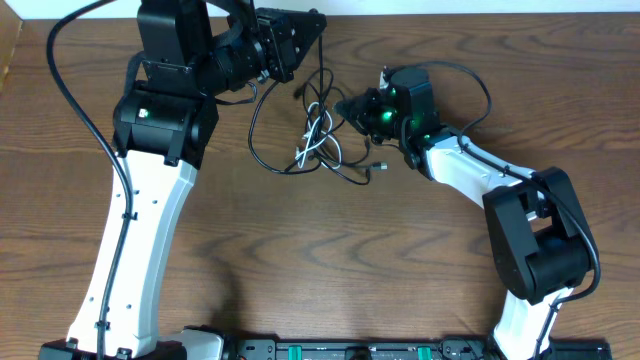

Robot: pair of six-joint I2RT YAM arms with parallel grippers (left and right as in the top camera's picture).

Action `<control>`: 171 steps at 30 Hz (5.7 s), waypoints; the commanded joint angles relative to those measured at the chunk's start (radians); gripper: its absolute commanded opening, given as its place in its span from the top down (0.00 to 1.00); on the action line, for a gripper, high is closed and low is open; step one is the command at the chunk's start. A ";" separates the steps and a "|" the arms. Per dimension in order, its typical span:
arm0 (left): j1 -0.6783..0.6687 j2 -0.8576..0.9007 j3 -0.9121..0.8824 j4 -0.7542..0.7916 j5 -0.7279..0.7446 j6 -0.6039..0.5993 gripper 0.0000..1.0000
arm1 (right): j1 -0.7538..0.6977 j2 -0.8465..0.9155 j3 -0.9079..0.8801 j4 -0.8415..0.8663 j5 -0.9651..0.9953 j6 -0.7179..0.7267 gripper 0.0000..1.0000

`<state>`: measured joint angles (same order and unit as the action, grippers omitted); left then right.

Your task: Untangle cables

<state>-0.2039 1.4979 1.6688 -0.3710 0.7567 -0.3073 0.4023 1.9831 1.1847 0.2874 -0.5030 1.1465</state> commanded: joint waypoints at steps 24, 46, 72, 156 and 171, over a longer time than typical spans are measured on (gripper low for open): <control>0.130 0.276 0.002 -0.520 -0.570 0.106 0.41 | -0.042 -0.296 0.532 -1.032 0.124 -0.924 0.99; 0.072 0.303 0.002 -0.433 0.293 0.349 0.40 | -0.042 -0.296 0.548 -1.086 0.135 -0.923 0.99; -0.195 0.314 -0.356 0.309 0.058 -0.304 0.36 | -0.107 -0.296 0.547 -1.100 -0.005 -0.904 0.99; 0.265 0.003 -0.342 0.158 -0.455 0.179 0.93 | -0.233 -0.187 0.702 -1.399 0.163 -1.134 0.63; 0.266 -0.089 -0.341 0.164 -0.227 0.048 0.93 | 0.001 0.090 0.702 -1.024 -0.162 -1.398 0.18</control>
<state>0.0582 1.4185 1.3083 -0.2131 0.4519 -0.2180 0.3412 2.0083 1.8790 -0.7895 -0.6067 -0.1967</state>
